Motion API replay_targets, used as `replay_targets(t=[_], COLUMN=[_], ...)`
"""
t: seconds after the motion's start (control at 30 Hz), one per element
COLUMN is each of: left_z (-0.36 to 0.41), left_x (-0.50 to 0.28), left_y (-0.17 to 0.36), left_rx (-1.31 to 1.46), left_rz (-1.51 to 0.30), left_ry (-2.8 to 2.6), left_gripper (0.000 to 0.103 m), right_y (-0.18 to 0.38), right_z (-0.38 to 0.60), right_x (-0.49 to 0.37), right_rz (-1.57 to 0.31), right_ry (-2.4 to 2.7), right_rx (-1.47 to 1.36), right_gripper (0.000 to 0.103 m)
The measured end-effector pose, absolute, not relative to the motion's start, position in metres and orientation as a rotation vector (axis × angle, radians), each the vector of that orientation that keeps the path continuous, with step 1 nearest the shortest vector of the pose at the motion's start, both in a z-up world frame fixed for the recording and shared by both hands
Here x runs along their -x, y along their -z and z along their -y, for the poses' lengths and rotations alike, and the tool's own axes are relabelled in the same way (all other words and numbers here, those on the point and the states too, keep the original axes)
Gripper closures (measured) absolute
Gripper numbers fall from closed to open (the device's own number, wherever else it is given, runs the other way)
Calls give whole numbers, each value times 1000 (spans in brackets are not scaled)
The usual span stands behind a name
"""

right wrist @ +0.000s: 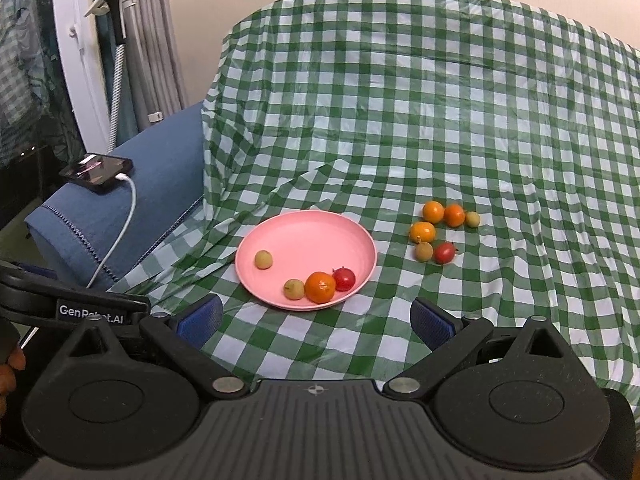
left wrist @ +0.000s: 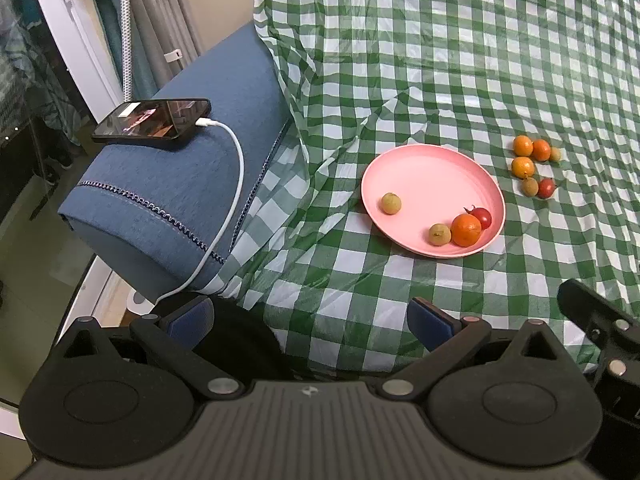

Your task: Organize fruits

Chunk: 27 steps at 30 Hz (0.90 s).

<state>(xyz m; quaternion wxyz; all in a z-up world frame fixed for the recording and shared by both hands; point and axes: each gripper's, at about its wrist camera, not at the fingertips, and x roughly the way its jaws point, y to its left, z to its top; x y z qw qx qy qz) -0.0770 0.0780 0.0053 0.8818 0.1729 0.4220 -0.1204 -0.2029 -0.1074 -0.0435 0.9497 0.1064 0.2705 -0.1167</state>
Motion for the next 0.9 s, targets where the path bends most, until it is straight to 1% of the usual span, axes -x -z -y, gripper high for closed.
replay_targets(t=[0.27,0.47,0.6,0.77,0.9], left_z=[-56,-18,20,82,142], left_x=[61,42,26,-4,-32], left_y=[2,0,-2,4,21], left_rx=[-402,-435,-448,-441,-448], left_rz=[-904,-896,-890,-930,-968], left_ry=[251,289,338,420,512], left_gripper=[0,0,0,0,0], right_y=[57,70,83,104,135], right_z=[135,167,197,240,272], right_x=[192,184,177,159,132], right_rz=[-560,-555,-556,-547,-551], right_ry=[274,351,421,522,566], right_rx=[-280,-328,-362,-382,-315], right_gripper=[3,3,3,3,3])
